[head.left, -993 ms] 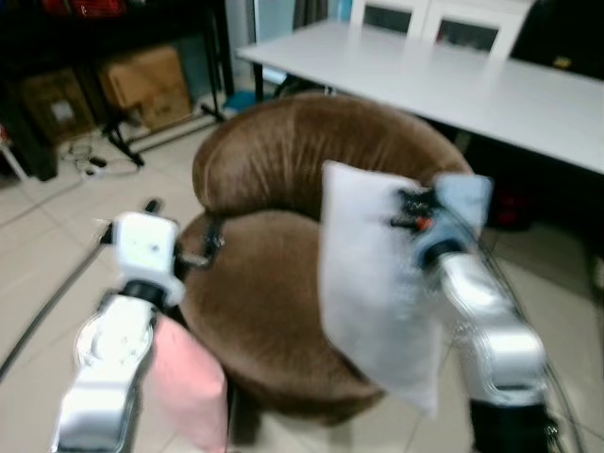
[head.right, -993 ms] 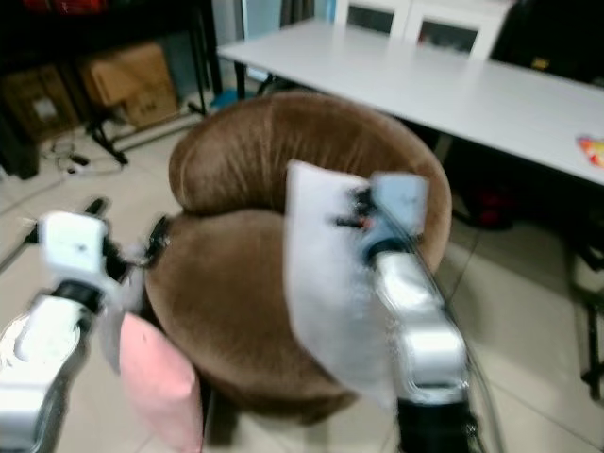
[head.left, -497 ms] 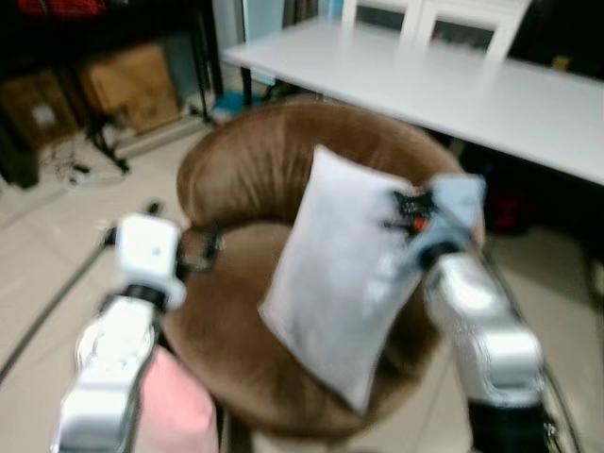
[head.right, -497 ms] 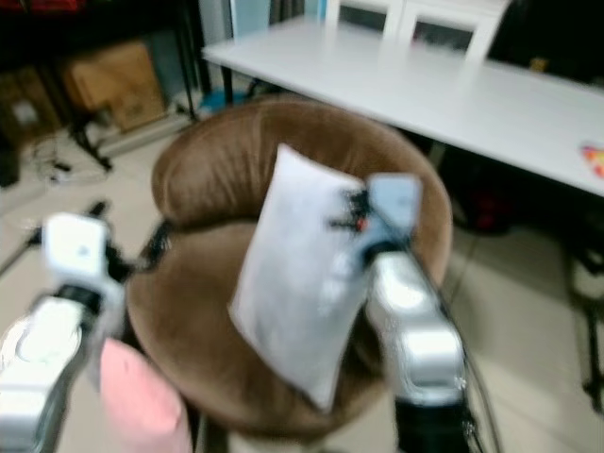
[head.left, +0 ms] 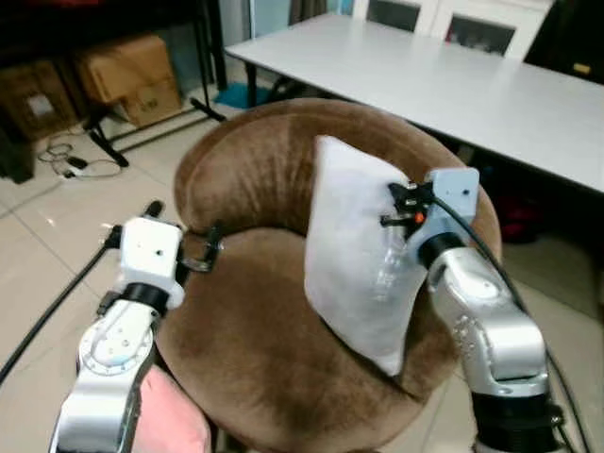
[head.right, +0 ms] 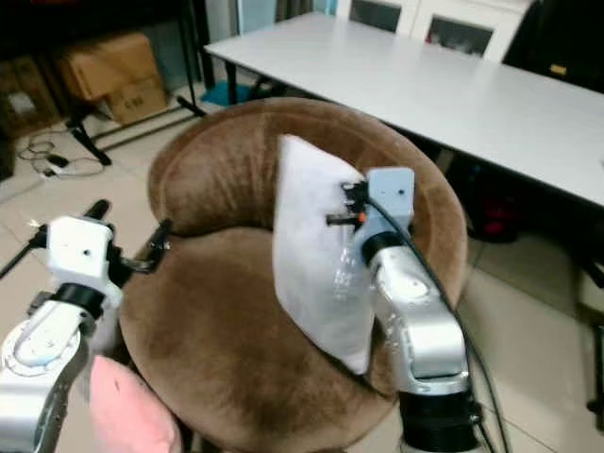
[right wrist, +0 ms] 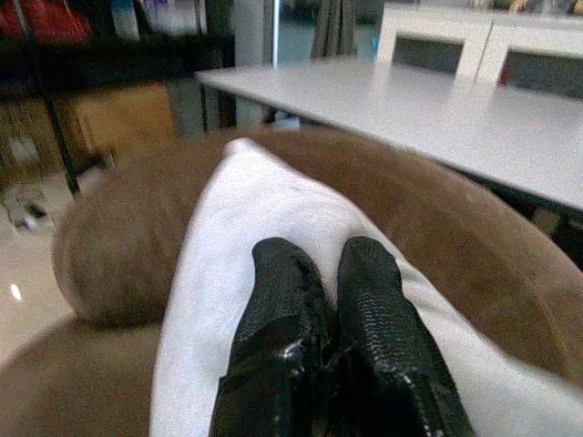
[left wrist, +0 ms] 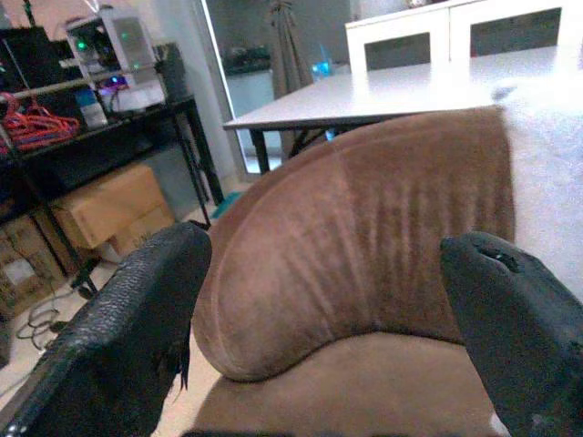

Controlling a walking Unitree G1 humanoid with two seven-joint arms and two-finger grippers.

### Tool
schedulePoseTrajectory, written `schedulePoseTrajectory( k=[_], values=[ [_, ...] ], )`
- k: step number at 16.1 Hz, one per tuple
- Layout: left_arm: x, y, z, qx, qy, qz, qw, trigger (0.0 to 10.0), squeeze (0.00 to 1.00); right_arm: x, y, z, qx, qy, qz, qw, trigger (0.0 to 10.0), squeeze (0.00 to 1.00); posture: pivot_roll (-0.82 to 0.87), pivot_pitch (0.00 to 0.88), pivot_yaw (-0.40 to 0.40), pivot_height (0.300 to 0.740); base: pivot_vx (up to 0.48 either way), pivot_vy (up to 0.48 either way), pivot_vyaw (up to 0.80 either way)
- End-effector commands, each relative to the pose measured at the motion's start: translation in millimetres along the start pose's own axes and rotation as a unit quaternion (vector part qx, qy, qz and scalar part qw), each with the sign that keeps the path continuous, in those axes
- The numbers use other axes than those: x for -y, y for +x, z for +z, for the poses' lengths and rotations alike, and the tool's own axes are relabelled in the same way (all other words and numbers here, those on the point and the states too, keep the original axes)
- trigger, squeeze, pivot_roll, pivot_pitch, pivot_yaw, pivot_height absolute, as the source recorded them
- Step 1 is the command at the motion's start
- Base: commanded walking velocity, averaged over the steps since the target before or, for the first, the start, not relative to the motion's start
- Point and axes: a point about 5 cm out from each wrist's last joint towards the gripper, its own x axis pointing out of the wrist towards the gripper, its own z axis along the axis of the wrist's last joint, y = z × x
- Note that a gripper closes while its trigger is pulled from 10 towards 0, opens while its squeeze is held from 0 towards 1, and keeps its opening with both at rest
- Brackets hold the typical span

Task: Move the pillow to the sofa from floor

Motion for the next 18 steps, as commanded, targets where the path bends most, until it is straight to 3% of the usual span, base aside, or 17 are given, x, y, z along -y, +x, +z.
schedulePoseTrajectory(
  k=[1,6,13,15,18],
  values=[
    [-0.6,-3.2,-3,-0.012,0.010,-0.007,1.000,10.0,0.00,-9.3,2.7,14,0.021,-0.002,0.027,0.999,10.0,0.00,0.00,0.000,-0.048,0.740,0.000,0.000,0.00],
    [6.4,-7.8,-7,-0.023,0.020,-0.045,0.999,10.0,0.00,-18.1,6.5,18,0.002,-0.017,0.069,0.997,10.0,0.00,0.00,0.000,-0.051,0.740,0.000,0.000,0.00],
    [8.1,-11.6,-11,-0.035,0.021,-0.073,0.996,10.0,0.00,-38.3,16.9,26,-0.018,-0.003,0.119,0.993,10.0,0.00,0.00,0.000,-0.052,0.740,0.000,0.000,0.00],
    [10.8,-13.7,-13,-0.043,0.025,-0.093,0.994,10.0,0.00,-46.2,27.9,23,-0.046,0.027,0.117,0.992,10.0,0.00,0.00,0.000,-0.052,0.740,0.000,0.000,0.00],
    [12.7,-16.6,-15,-0.052,0.026,-0.111,0.992,10.0,0.00,-53.0,51.4,6,-0.133,0.101,0.112,0.980,10.0,0.00,0.02,0.000,-0.053,0.740,0.000,0.000,0.00]
  ],
)
